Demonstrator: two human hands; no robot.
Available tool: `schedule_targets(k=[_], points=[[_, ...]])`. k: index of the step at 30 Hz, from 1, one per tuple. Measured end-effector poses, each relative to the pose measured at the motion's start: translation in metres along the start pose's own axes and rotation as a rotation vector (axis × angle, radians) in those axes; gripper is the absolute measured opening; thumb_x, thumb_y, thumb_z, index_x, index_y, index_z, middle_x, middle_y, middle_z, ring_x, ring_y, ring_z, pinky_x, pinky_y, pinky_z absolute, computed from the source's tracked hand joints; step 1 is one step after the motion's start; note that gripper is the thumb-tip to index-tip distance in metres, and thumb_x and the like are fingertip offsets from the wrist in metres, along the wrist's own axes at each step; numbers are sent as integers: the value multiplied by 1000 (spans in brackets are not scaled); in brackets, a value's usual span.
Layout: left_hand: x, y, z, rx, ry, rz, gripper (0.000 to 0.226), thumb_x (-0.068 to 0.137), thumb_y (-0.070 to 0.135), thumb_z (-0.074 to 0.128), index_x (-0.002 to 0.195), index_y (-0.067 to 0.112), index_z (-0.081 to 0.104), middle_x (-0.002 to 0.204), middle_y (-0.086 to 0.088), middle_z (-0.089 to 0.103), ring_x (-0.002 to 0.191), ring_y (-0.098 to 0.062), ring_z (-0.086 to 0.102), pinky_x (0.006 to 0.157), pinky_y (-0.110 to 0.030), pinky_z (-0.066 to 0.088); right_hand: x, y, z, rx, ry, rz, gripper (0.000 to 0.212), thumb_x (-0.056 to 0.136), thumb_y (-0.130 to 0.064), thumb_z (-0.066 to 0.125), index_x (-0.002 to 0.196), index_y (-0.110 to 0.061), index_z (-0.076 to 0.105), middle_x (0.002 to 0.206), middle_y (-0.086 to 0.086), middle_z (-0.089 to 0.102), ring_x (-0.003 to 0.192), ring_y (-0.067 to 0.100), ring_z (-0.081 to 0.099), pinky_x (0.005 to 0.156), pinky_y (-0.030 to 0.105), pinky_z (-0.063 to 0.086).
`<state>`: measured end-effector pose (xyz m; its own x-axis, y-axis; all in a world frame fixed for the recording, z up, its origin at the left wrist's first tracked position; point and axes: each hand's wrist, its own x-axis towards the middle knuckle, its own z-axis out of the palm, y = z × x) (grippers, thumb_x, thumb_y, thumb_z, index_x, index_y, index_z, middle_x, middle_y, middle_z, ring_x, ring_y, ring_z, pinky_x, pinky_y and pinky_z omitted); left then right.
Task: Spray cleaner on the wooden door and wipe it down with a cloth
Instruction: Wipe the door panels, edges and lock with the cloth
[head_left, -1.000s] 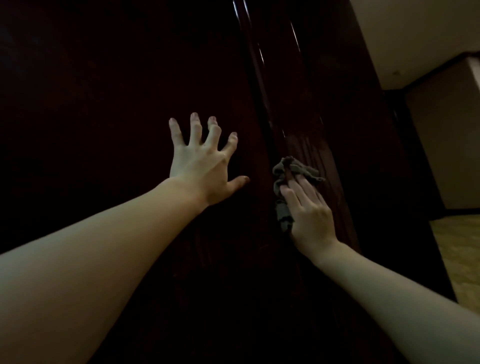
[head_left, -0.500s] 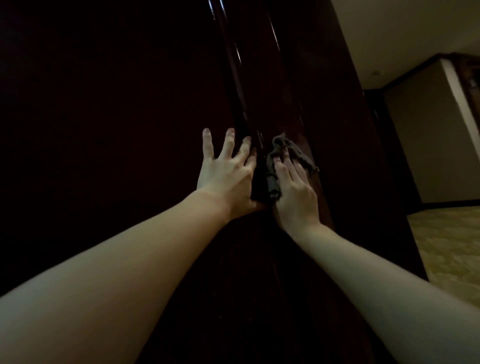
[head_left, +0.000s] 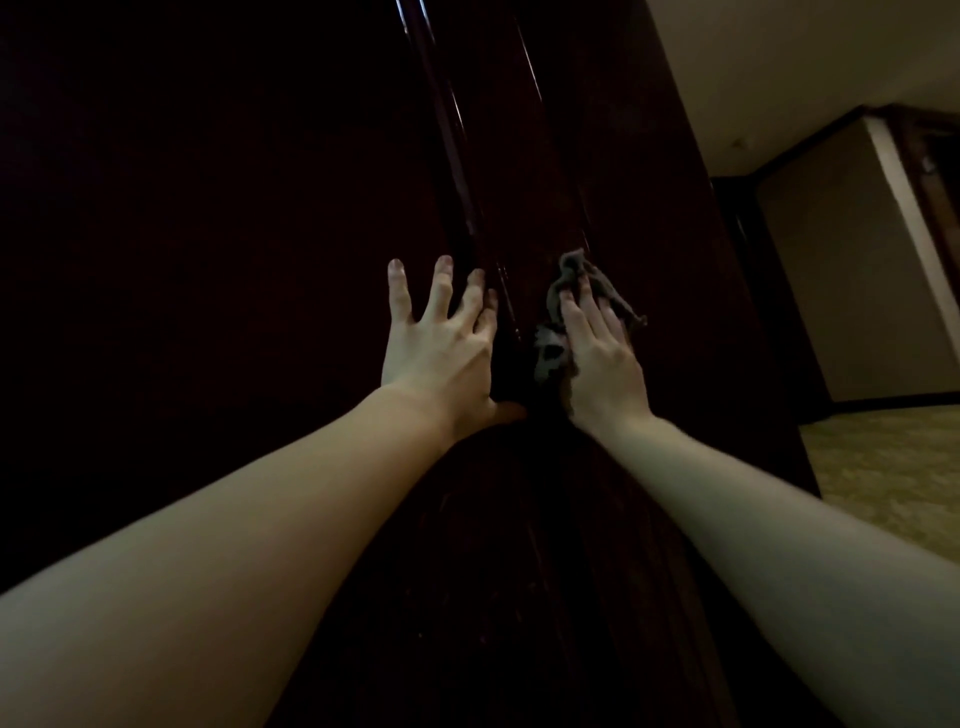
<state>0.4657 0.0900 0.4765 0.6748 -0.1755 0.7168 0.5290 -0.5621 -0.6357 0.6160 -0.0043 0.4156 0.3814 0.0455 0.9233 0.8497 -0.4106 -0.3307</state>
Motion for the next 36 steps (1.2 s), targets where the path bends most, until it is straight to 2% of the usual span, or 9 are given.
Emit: schedule_targets(k=[4,9,14,19,22,25,29,32,36], points=[[0,4,1,34,-3,-19,116,71,88,33,152,12,2,160,-11,-4,144,-39,-14,108,-69,-7,-64,31,14,58,36,-32,57,93,-21,40,149,-12,32,157,14,29,144,37,25,114,51,29],[0,7,0,37,-14,-36,117,70,89,33,152,11,0,160,-11,-5,144,-38,-14,109,-69,-7,-100,52,24,72,24,-68,63,92,-7,60,145,-15,29,156,14,28,144,30,20,112,55,31],[0,7,0,21,-17,-37,117,71,89,30,152,11,0,160,-11,-5,144,-38,-14,109,-68,-8,-35,19,6,82,-2,-77,53,98,-22,41,150,-12,31,159,12,23,145,38,20,116,48,22],[1,6,1,-13,-15,-22,117,70,89,32,151,14,-6,160,-12,-7,144,-39,-16,107,-68,-12,45,-13,-13,102,-56,-48,63,100,-23,46,154,-23,15,164,-2,2,150,27,1,119,45,14],[1,6,0,-9,-26,-23,116,70,89,31,152,14,-5,160,-12,-7,144,-39,-16,108,-68,-12,43,-8,-10,120,-46,-49,63,99,-23,47,154,-21,17,164,1,5,150,27,2,119,45,12],[0,6,-1,2,-27,-34,117,71,89,31,152,11,-3,160,-12,-8,144,-39,-16,109,-67,-11,10,10,2,124,30,-58,58,97,-23,46,151,-12,26,161,12,17,149,33,13,120,47,17],[0,8,-2,25,-34,-50,117,72,87,34,152,10,-3,160,-12,-9,143,-38,-17,109,-67,-12,-16,26,6,164,42,-23,57,95,-11,52,148,-8,32,160,13,21,148,34,16,120,47,19],[1,8,-3,4,-53,-61,117,71,87,34,151,12,-7,159,-12,-12,143,-38,-19,108,-66,-15,14,1,-3,198,32,-64,56,96,-8,51,149,-10,33,160,10,23,148,32,16,120,47,19],[1,7,0,-19,-21,-51,117,71,85,42,151,21,-14,159,-13,-15,143,-38,-19,108,-64,-16,73,-70,-23,347,-38,-178,46,103,-14,39,148,-16,37,161,2,20,149,21,13,121,35,10]])
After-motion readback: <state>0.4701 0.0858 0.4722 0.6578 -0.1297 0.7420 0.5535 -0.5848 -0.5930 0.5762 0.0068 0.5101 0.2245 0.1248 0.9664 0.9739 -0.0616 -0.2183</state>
